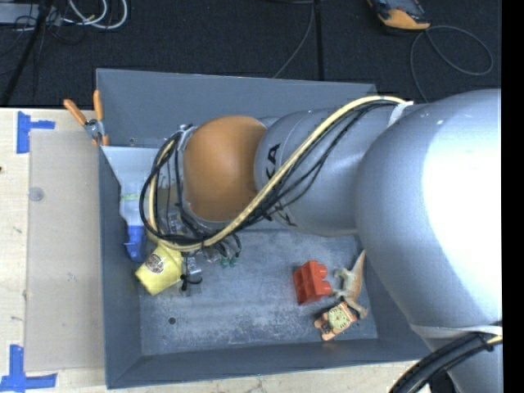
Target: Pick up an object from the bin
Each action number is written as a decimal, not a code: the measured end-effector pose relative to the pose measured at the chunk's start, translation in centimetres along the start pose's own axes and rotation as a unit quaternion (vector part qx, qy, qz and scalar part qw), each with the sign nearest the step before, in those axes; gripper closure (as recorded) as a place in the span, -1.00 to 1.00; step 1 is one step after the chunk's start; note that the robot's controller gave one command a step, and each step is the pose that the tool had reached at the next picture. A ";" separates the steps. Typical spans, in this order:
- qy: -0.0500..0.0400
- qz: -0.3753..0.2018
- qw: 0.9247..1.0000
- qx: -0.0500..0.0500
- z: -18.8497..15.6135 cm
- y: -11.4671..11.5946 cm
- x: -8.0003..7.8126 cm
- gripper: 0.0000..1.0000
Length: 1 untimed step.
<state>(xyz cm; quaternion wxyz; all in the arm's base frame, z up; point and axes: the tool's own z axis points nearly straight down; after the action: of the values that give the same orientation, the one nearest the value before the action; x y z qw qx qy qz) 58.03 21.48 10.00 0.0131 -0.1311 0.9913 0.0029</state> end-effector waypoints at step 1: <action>0.015 -0.010 1.000 -0.001 -0.3 -0.3 1.5 1.00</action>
Offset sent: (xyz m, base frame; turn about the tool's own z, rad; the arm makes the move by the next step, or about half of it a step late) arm 0.0000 0.0000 0.0000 0.0000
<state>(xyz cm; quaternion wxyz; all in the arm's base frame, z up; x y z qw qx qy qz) 56.68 20.84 10.30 -0.0023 -0.1408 0.9900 0.0017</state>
